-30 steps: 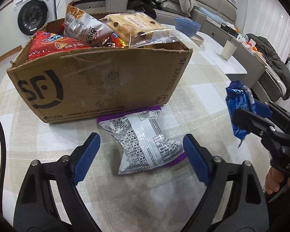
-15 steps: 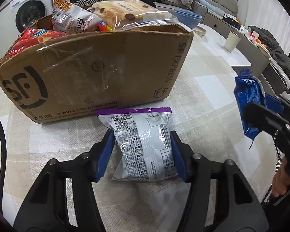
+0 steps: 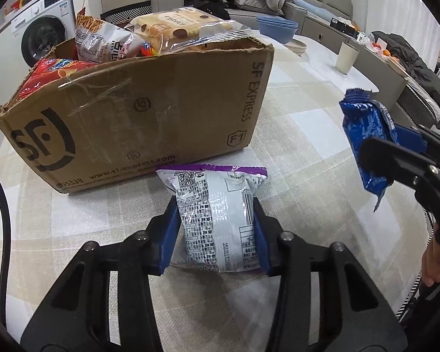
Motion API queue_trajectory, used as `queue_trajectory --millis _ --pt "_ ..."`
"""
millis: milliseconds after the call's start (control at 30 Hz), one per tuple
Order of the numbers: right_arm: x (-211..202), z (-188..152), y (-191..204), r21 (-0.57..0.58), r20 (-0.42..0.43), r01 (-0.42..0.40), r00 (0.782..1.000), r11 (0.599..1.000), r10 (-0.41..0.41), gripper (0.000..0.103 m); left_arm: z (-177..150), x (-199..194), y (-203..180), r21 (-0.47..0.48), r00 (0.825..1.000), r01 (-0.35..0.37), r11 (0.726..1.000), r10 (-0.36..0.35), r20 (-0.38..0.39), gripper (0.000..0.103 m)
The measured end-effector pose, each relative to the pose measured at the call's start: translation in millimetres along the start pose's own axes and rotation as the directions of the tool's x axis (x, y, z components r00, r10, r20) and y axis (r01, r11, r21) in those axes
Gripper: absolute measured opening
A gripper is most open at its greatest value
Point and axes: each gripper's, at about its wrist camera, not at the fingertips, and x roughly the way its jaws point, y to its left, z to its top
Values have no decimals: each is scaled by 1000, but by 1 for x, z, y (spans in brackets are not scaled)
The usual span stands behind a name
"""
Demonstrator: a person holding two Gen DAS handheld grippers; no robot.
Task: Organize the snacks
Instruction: 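Lift both held packs and carry them over the cardboard box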
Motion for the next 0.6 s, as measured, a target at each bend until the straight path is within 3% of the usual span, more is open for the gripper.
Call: queue_trajectory --millis 367,600 --pt "-2 0 6 -10 16 1 1000 1000 -1 45 -14 -30 11 -16 997 55 998 -54 59 41" --pt "0 0 15 -22 23 -6 1000 1000 7 45 -21 -60 26 -32 993 55 998 -52 108 41"
